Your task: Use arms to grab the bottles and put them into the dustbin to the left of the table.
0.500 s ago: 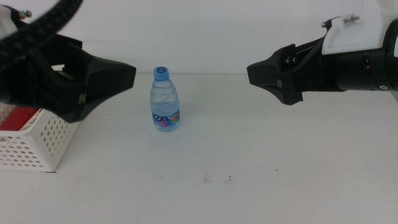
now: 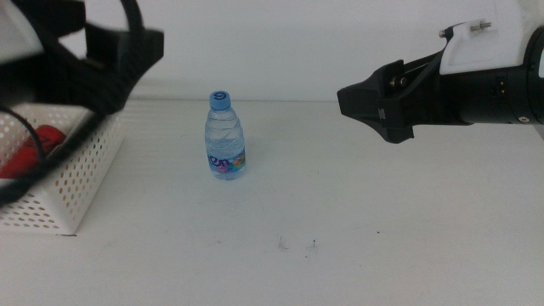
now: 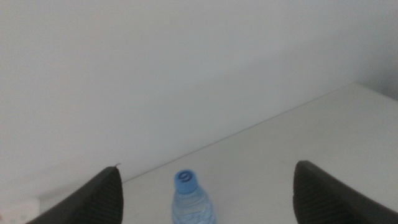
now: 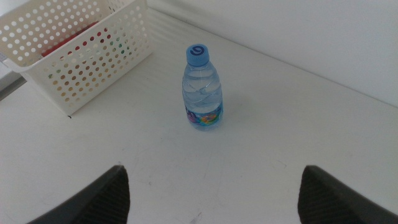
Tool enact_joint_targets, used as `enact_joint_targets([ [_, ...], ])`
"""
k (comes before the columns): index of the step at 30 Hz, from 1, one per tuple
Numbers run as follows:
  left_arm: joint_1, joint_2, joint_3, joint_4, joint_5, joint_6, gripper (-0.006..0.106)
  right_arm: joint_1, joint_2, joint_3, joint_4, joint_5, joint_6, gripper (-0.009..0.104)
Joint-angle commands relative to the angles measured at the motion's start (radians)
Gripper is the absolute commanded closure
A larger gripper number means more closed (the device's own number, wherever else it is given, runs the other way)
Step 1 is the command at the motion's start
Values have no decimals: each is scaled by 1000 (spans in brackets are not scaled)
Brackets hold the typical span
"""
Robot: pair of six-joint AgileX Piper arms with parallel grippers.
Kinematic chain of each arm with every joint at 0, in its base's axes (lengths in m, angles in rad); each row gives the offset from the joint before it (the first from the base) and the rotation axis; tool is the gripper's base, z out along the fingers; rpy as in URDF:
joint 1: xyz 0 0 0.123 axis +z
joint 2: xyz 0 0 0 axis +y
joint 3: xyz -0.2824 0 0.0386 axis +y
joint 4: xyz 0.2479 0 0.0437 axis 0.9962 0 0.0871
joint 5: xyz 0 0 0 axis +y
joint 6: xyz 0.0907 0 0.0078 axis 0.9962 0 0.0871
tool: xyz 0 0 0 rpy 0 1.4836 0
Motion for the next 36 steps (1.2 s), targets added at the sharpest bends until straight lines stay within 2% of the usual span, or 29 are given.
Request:
enact_joint_targets([
  [1, 24, -3, 78, -32, -111, 23, 7, 3, -5, -11, -4, -3, -10, 9],
  [4, 29, -1, 200, -107, -263, 45, 7, 3, -5, -11, -4, -3, -10, 9],
  [9, -10, -1, 386, -116, -484, 3, 7, 3, -5, -11, -4, -3, -10, 9],
  [11, -38, -1, 430, -116, -500, -70, 7, 3, -4, -11, -4, -3, -10, 9],
  [14, -65, 9, 488, -116, -518, -85, 7, 3, -4, -11, -4, -3, -10, 9],
  [20, -132, 236, 664, -67, -1017, -222, 7, 3, -4, -11, -4, -3, -10, 9],
  [23, -130, 391, 665, 13, -1113, -243, 7, 3, -4, -11, -4, -3, -10, 9],
  [29, -114, 604, 526, 9, -1118, -227, 7, 3, -4, -11, -4, -3, -10, 9],
  [32, -65, 684, 457, 90, -1118, -287, 7, 3, -4, -11, -4, -3, -10, 9],
  [36, 50, 795, 380, 392, -1138, -487, 7, 3, -4, -11, -4, -3, -10, 9],
])
